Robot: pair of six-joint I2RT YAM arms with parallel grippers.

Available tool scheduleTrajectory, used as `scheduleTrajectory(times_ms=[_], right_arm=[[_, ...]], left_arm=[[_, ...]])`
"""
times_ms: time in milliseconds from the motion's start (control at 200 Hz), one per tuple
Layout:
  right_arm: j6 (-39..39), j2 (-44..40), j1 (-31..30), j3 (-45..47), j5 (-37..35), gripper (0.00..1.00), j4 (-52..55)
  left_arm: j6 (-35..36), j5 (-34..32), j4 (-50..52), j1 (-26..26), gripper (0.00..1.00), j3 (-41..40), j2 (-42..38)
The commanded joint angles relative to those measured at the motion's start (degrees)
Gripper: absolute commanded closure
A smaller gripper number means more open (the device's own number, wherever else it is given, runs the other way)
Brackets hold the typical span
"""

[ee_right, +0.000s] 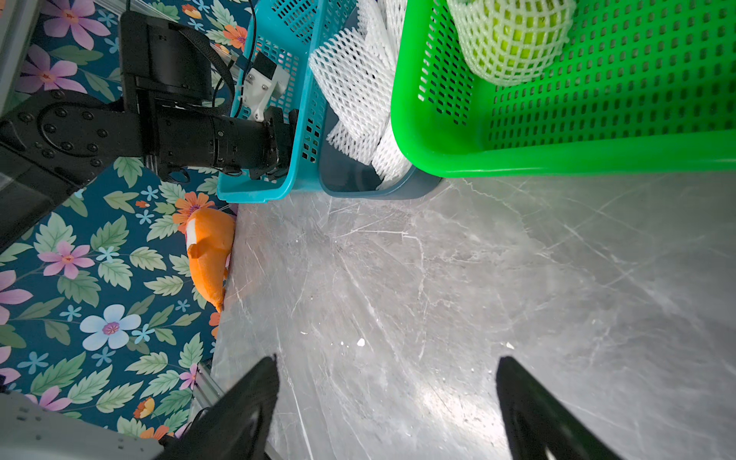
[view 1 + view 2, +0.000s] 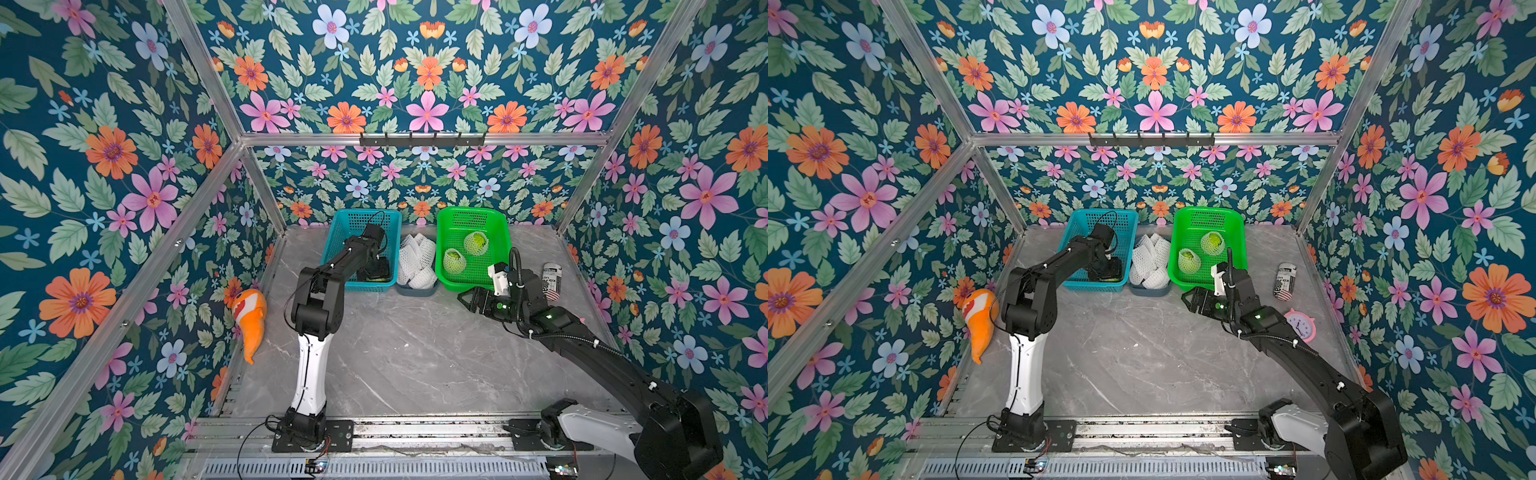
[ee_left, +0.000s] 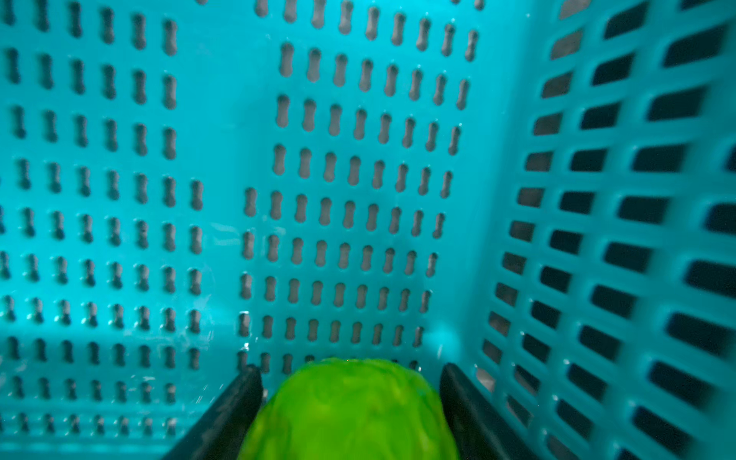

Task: Sleeve custard apples in foam nets
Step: Pick up the custard apple from the basket, then place the custard apple at the center of the board.

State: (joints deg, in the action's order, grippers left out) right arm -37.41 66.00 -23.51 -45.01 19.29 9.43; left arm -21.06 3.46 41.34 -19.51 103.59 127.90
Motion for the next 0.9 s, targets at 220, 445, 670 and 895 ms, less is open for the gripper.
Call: scheduleTrajectory(times_ms=[220,445,670,895], right_arm=[[-1.6,0.7,0.0,-0.4,0.7,0.15,-2.6],[-1.4,-0.5,0.0,-0.8,0.9,0.15,-1.9],[-1.4,-3.3,0.1,-0.6,-1.6,0.15,1.2],[-1.3,-10.2,2.2,2.2,-7.3,0.15,6.6]], left_arm=[[3.4,-3.7,2.9,0.0,0.41,4.0,-5.5],[3.6,-1.1,2.1,-0.9,0.42,2.6,-13.6],[2.3,1.7,-1.6,-5.2,0.42,-6.9,-23.7],[-3.0,3.8,-10.2,-14.7,0.41,-22.3,-31.6]])
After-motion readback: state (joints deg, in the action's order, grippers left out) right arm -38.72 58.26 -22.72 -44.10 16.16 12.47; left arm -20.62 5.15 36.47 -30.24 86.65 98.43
